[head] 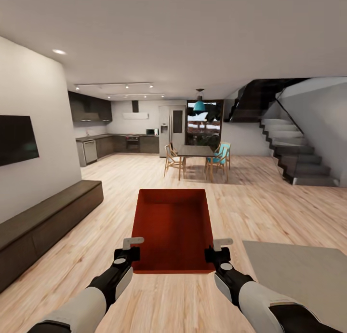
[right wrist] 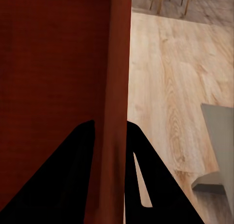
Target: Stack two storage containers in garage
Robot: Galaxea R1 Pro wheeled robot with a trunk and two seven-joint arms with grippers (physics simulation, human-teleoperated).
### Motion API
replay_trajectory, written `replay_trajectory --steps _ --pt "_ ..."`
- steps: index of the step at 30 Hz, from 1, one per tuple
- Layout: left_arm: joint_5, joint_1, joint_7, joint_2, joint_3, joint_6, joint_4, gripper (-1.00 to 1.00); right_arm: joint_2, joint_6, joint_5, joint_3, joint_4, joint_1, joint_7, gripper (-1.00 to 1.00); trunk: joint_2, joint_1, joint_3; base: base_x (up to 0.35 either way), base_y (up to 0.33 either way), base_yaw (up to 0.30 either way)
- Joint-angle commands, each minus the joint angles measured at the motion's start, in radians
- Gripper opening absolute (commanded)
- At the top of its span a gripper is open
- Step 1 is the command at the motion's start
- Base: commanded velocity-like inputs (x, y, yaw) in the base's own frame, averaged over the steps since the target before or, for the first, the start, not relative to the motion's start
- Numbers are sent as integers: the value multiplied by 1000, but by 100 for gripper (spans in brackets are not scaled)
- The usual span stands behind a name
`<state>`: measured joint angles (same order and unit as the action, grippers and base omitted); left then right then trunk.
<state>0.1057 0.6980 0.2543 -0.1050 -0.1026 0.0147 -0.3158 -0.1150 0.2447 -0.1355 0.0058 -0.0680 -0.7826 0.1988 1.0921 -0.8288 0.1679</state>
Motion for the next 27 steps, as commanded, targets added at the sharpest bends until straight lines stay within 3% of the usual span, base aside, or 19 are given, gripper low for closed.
replay_trajectory --steps 1,27 --pt "-9 1 19 1 15 43 -3 -100 0 2 2 -35 4 -1 9 -100 1 -1 1 318 0 -4" --pt "-11 1 19 2 15 44 -2 -100 0 1 2 -35 4 -1 8 -100 1 -1 1 321 0 0"
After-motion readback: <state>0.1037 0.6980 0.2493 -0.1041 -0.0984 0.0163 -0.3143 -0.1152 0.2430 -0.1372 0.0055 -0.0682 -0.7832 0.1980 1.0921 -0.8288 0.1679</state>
